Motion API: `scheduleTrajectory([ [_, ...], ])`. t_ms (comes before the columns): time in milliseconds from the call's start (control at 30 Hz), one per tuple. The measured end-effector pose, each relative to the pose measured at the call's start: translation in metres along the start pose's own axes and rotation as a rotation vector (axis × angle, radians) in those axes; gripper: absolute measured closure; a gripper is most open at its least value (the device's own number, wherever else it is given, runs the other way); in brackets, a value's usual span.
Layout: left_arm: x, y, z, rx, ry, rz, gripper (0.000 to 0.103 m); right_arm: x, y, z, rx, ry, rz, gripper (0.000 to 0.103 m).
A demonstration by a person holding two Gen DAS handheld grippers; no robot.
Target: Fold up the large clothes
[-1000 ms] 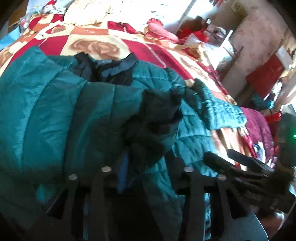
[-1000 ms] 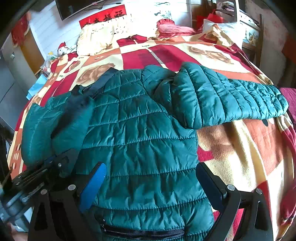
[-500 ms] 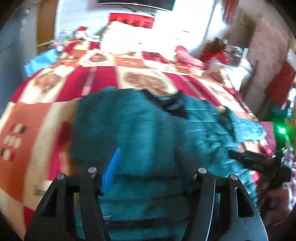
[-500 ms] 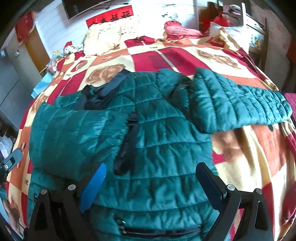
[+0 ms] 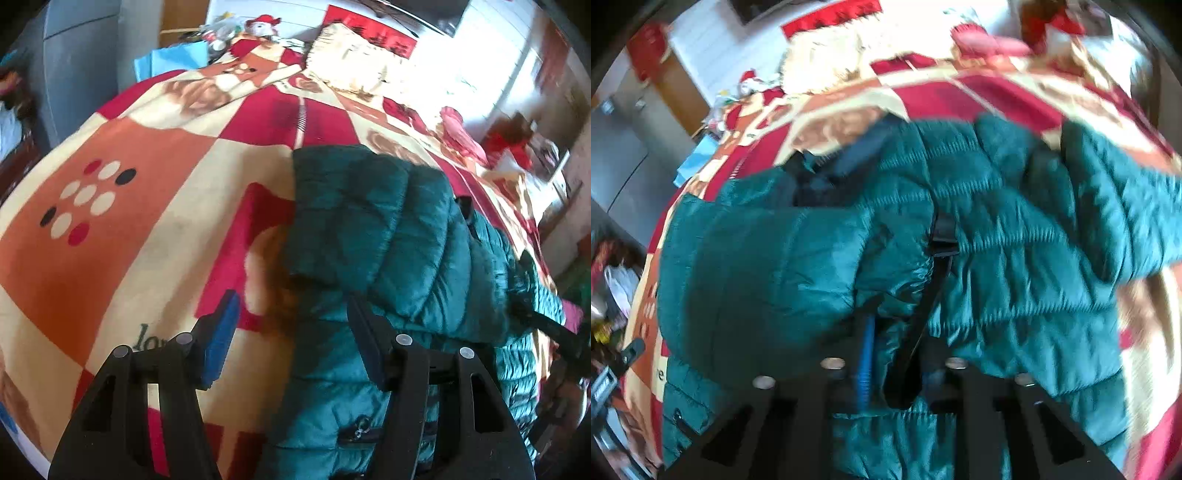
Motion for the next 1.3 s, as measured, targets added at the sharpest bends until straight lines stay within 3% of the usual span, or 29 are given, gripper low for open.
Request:
scheduleTrajectory([
  [67,0.003,-0.001,-0.002,0.004,0.006,0.008,0.043,0.018,0.016,0.003,-0.036,0.059,0.079,0.091],
  [133,0.004,-0.004,0.000,0.008,0.003,0.009,0.043,0.039,0.033,0.019,-0.129,0.099,0.167,0.092],
  [200,0.001,-0.009,0.004,0.006,-0.002,-0.004,0.043,0.052,0.037,0.037,-0.202,0.104,0.199,0.092],
  [267,-0.001,-0.013,0.008,0.002,-0.003,-0.015,0.043,0.060,0.028,0.055,-0.259,0.092,0.190,0.092],
  [367,-0.002,-0.017,0.019,-0.008,-0.008,-0.014,0.043,0.058,-0.001,0.065,-0.243,0.050,0.152,0.092],
  [467,0.002,-0.020,0.030,-0.012,-0.021,-0.012,0.043,0.047,-0.021,0.070,-0.288,0.095,0.089,0.090],
  [533,0.007,-0.024,0.038,-0.017,-0.034,-0.004,0.043,0.042,-0.018,0.070,-0.271,0.095,0.069,0.077],
  [633,0.014,-0.031,0.050,-0.011,-0.064,0.011,0.043,0.044,0.008,0.073,-0.269,0.068,0.127,0.063],
  [800,0.026,-0.051,0.075,-0.001,-0.089,0.023,0.043,0.046,0.026,0.039,-0.168,0.101,0.142,0.062],
  [867,0.028,-0.062,0.085,0.014,-0.113,0.026,0.043,0.041,0.014,0.016,-0.085,0.108,0.094,0.062],
  [967,0.028,-0.079,0.092,0.040,-0.142,0.020,0.043,0.034,-0.008,-0.009,-0.035,0.111,0.053,0.062],
  [1167,0.021,-0.103,0.094,0.077,-0.167,0.012,0.042,0.034,-0.054,-0.022,-0.063,0.145,0.031,0.061],
  [1300,0.016,-0.106,0.096,0.084,-0.196,0.022,0.038,0.037,-0.070,-0.008,-0.128,0.178,0.042,0.049],
])
Point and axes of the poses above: each gripper's, at about its wrist camera, not at the fingertips, and y roughly against the way its jaws point, z to its right, x to its top, the point moved 9 cm from there along -y, roughly the way its jaws point, and after that the axes turned 14 degrees about z, right-handed, at the moved point
